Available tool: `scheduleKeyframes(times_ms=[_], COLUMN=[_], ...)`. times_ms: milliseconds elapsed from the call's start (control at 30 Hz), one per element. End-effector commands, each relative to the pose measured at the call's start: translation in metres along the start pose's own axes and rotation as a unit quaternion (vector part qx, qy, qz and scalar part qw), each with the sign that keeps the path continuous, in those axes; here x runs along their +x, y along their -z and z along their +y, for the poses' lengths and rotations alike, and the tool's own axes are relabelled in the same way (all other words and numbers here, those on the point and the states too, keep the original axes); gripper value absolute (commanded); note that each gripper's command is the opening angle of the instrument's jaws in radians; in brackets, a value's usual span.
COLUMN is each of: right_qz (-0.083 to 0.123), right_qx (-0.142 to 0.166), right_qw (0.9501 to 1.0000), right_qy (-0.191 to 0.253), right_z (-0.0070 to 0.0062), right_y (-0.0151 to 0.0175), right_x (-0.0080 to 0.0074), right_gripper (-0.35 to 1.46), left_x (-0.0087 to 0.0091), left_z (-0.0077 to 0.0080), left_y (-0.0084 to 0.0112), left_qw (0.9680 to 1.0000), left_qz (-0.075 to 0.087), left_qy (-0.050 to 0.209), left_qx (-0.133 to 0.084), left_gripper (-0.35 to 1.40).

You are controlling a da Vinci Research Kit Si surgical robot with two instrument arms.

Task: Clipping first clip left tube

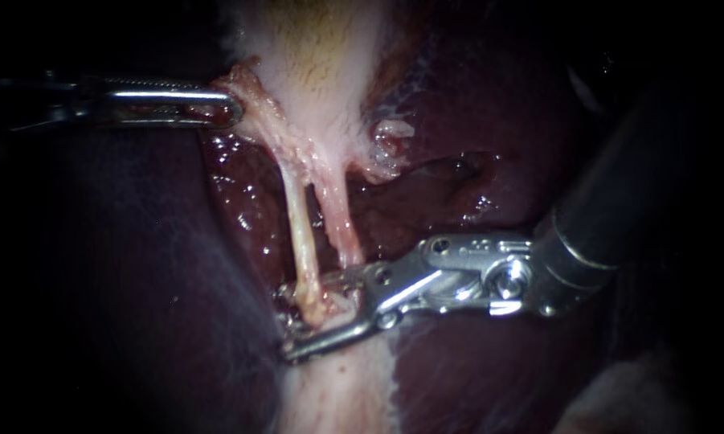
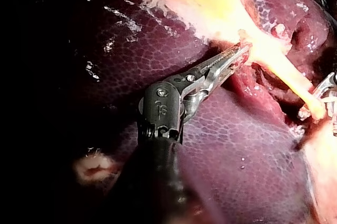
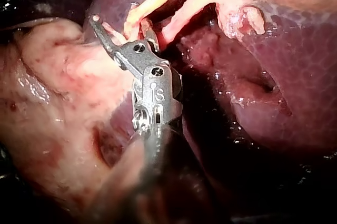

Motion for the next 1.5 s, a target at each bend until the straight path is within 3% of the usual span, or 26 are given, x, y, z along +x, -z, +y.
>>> scheduleKeyframes(times_ms=[33,200,500,1000,1500], right_qz=[0.002,0.005,0.006,0.011,0.011], right_qx=[0.001,0.004,0.001,0.001,0.001], right_qw=[1.0000,1.0000,0.9999,0.9995,0.9994], right_qy=[0.000,0.000,-0.015,-0.031,-0.034], right_z=[-0.0002,-0.0005,0.0005,0.0010,0.0017], right_y=[-0.0001,-0.0007,-0.0013,-0.0025,-0.0021], right_x=[0.0002,0.0008,0.0009,0.0007,0.0004], right_gripper=[0.50,0.50,0.49,0.48,0.34], left_x=[0.0000,0.0000,0.0000,0.0000,0.0000], left_z=[0.0000,0.0000,0.0000,0.0000,0.0000], left_y=[0.0000,0.0000,0.0000,0.0000,0.0000], left_qw=[1.0000,1.0000,1.0000,1.0000,1.0000], left_qz=[0.000,0.000,0.000,0.000,0.000], left_qy=[0.000,0.000,0.000,0.000,0.000], left_qx=[0.000,0.000,0.000,0.000,0.000], left_gripper=[-0.35,-0.35,-0.35,-0.35,-0.35])
